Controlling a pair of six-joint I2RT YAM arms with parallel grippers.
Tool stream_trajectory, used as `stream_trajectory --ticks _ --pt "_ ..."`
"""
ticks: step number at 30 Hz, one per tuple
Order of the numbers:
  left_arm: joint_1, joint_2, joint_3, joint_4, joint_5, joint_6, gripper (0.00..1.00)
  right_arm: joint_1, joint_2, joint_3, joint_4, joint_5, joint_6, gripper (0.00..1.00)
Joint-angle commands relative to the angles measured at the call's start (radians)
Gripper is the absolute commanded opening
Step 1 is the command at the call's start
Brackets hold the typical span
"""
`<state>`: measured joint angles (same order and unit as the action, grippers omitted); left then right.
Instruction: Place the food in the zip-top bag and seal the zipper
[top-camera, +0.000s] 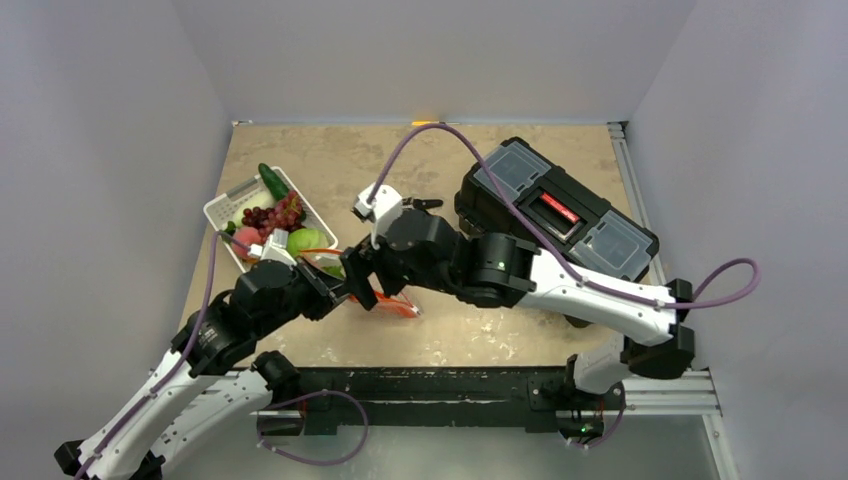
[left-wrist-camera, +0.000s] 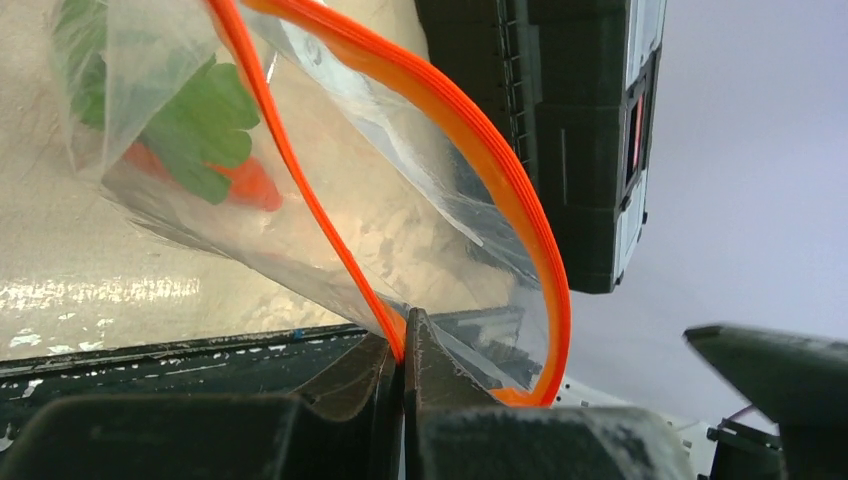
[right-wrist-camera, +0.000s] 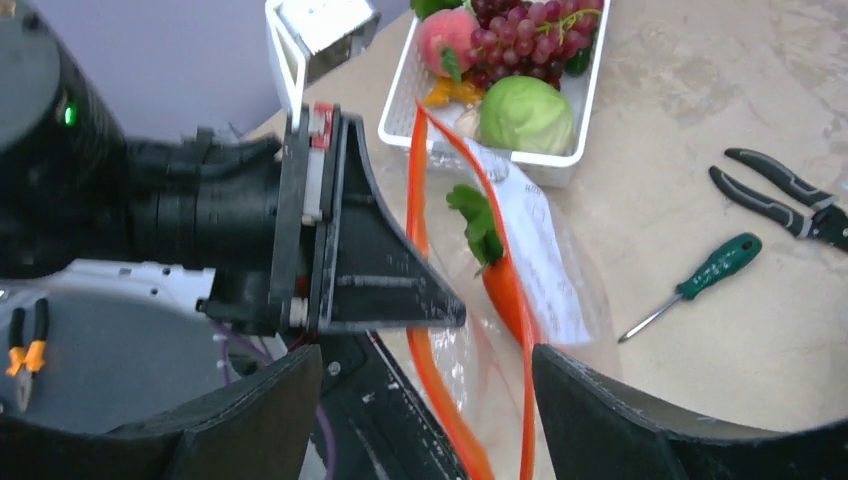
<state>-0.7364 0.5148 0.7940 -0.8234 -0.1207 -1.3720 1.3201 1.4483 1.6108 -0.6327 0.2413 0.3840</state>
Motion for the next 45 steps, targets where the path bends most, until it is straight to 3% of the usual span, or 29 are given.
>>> stream_trajectory --ticks 1,3,9,13,19,22,23,25,27,29,34,41,43,45 --pt "-0.003 0.011 0.009 0.066 0.055 0.064 0.00 -0.010 0.178 0.200 -0.172 0.083 -0.085 0.75" --pt "-0.003 0.006 0.008 0.057 0.057 0.067 0.00 -0.009 0.251 0.257 -0.213 0.171 -0.123 0.74" --pt "-0.004 -0.027 -0.002 0.042 0.040 0.060 0.00 -0.008 0.387 0.333 -0.310 0.353 -0.138 0.57" --pt "-0.003 -0.016 0.003 0.038 0.041 0.074 0.00 -0.007 0.364 0.286 -0.280 0.450 -0.124 0.35" --pt "-0.003 0.014 0.003 0.035 0.051 0.127 0.00 -0.008 0.233 0.156 -0.190 0.452 -0.104 0.04" --pt "-0.003 0.036 -0.006 0.119 0.106 0.186 0.00 -0.027 0.158 0.090 -0.179 0.461 -0.091 0.00" --pt "-0.003 0.044 -0.012 0.172 0.154 0.228 0.05 -0.033 0.133 0.072 -0.179 0.463 -0.086 0.00" --pt "-0.003 0.079 0.000 0.281 0.275 0.334 0.33 -0.042 0.082 0.033 -0.190 0.480 -0.079 0.00" --pt "-0.004 0.123 0.074 0.256 0.334 0.421 0.60 -0.051 0.034 -0.001 -0.213 0.507 -0.067 0.00" --pt "-0.004 0.163 0.167 0.182 0.355 0.519 0.74 -0.062 -0.026 -0.040 -0.228 0.517 -0.062 0.00" --pt "0.003 0.211 0.335 -0.005 0.288 0.754 0.85 -0.074 -0.105 -0.087 -0.280 0.556 -0.055 0.00" --pt "0.040 0.250 0.465 -0.215 0.059 0.935 0.89 -0.075 -0.102 -0.137 -0.383 0.666 -0.001 0.00" --pt "0.090 0.254 0.471 -0.229 0.012 0.962 0.91 -0.075 -0.081 -0.150 -0.391 0.680 0.019 0.00" --pt "0.212 0.279 0.458 -0.215 0.070 0.995 0.92 -0.074 -0.057 -0.158 -0.375 0.666 0.043 0.00"
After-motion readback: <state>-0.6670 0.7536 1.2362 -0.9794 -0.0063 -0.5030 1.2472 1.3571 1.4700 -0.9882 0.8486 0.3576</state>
